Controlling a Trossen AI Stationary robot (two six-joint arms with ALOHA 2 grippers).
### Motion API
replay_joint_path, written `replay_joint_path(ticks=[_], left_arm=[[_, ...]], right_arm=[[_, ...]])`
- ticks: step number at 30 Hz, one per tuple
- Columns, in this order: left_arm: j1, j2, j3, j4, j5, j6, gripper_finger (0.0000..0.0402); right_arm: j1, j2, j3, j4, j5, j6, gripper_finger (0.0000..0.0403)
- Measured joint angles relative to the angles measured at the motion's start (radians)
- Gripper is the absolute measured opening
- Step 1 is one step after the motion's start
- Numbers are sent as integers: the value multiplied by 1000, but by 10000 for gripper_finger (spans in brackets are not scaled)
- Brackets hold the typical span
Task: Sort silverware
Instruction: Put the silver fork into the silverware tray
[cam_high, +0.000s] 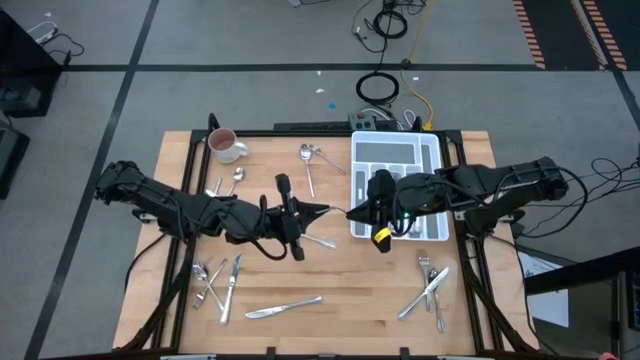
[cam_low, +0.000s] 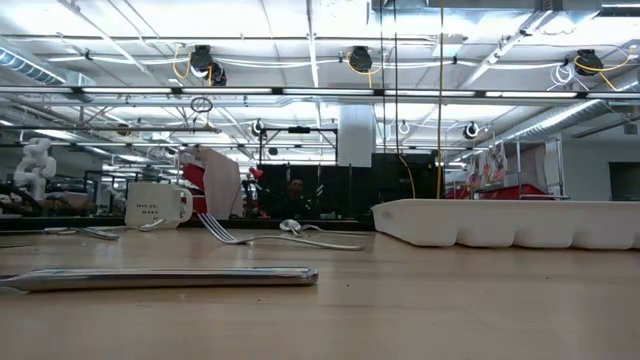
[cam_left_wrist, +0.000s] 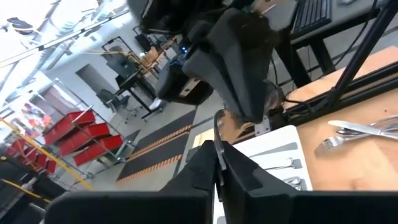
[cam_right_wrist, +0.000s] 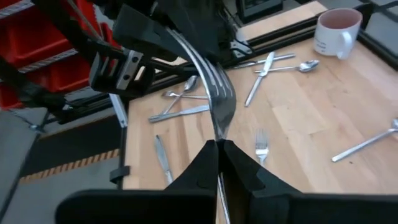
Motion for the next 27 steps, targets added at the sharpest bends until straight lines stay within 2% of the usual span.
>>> replay_joint_path(ticks=[9,14,17,23,27], left_arm=[[0,0,0,17,8,-6,5],[6,0,0,3,-16,-69,3],[18,0,0,-28,-28,-118,3],[43,0,0,-93,-24,-269,2],[62,0,0,-114,18,-363,2]], right_arm=[[1,-1,0,6,2,5,0],[0,-1,0,6,10,-42,13],[1,0,0,2,17,-80,49],[3,1,0,-22,60,-108,154],[3,1,0,-20,79,-137,190]])
